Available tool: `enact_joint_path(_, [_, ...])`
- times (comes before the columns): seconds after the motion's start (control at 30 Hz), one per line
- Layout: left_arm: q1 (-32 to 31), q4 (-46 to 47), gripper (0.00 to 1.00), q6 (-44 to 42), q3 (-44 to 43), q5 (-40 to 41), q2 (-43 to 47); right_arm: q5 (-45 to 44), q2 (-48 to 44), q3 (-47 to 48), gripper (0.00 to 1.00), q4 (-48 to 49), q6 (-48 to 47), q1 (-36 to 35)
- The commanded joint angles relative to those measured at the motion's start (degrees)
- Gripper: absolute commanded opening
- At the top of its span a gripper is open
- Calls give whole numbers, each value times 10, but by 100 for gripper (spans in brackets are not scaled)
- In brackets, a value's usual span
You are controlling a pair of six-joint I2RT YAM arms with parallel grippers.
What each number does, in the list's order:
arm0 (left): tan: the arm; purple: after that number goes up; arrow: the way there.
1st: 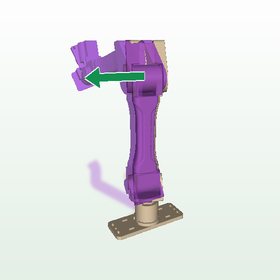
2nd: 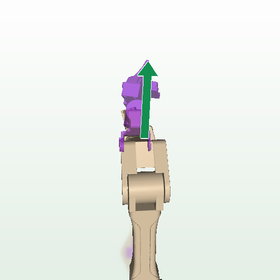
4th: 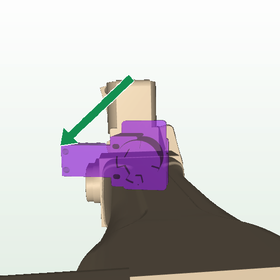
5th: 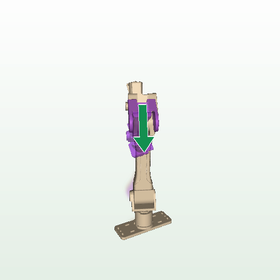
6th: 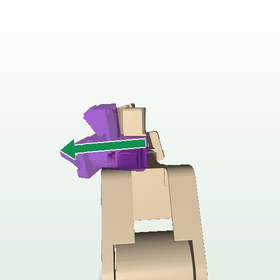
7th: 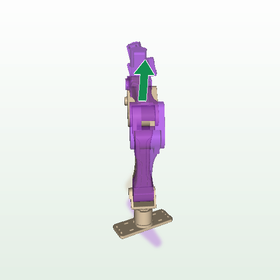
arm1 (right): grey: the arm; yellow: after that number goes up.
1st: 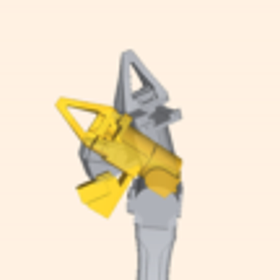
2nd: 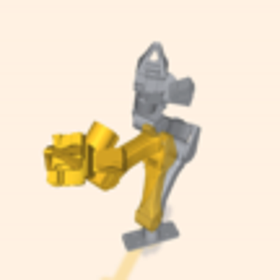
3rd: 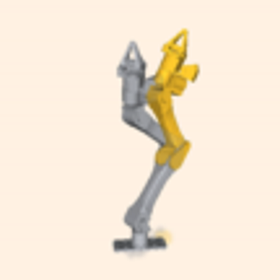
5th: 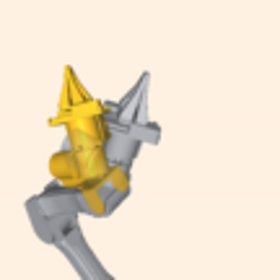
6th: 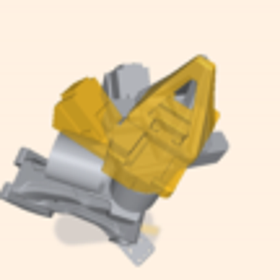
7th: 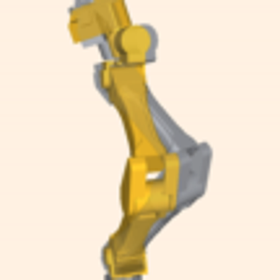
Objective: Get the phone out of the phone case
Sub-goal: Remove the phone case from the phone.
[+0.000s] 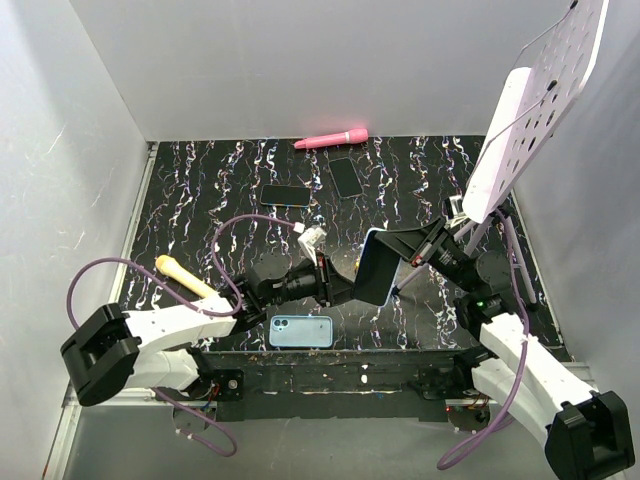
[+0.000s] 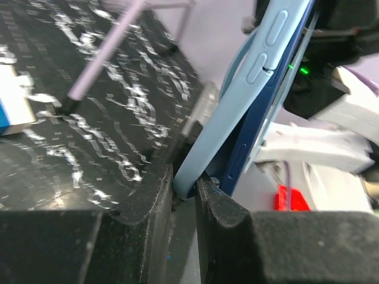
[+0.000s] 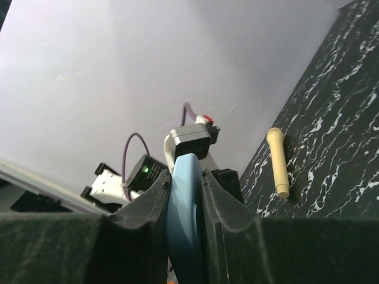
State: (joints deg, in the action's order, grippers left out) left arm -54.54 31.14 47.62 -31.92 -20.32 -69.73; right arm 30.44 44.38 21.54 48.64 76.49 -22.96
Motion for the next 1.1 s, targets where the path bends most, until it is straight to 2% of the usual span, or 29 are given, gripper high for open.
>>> enact_joint_path(0.0, [11,-191,0,-75,-25,415,-8,-10,-27,-4,1,9,160,-47])
enact_joint_path(0.1, [9,-259,0,-78,-44,520,-27,-57,-31,-25,1,18,204,-52])
enact_joint_path(0.27, [1,-273,0,-69,-28,563,-24,-123,-30,-55,1,63,246,-55])
enact_joint_path(0.4, [2,-245,0,-84,-14,472,11,-118,-1,-56,1,81,230,-56])
enact_joint_path(0.53, [9,-238,0,-94,-8,316,68,-95,19,-64,1,112,227,-57])
enact_joint_path(0.57, [10,-249,6,-97,-13,268,76,-86,21,-59,1,97,207,-56])
enact_joint_path(0.6, [10,-274,20,-93,-23,235,85,-68,24,-52,1,88,189,-54])
enact_joint_path(0.67, [10,-308,39,-88,-32,184,103,-45,23,-41,1,65,141,-54])
enact_joint_path(0.73, [11,-343,53,-91,-23,151,134,-34,15,-36,1,31,98,-53])
enact_joint_path(0.83, [12,-384,67,-111,-3,146,207,-21,7,-34,1,16,50,-47])
enact_joint_path(1.0, [15,-526,75,-152,-30,189,305,-25,-4,-21,1,-50,-11,-40])
enact_joint_path(1.07, [16,-580,74,-157,-53,215,328,-23,0,-16,1,-50,-21,-39])
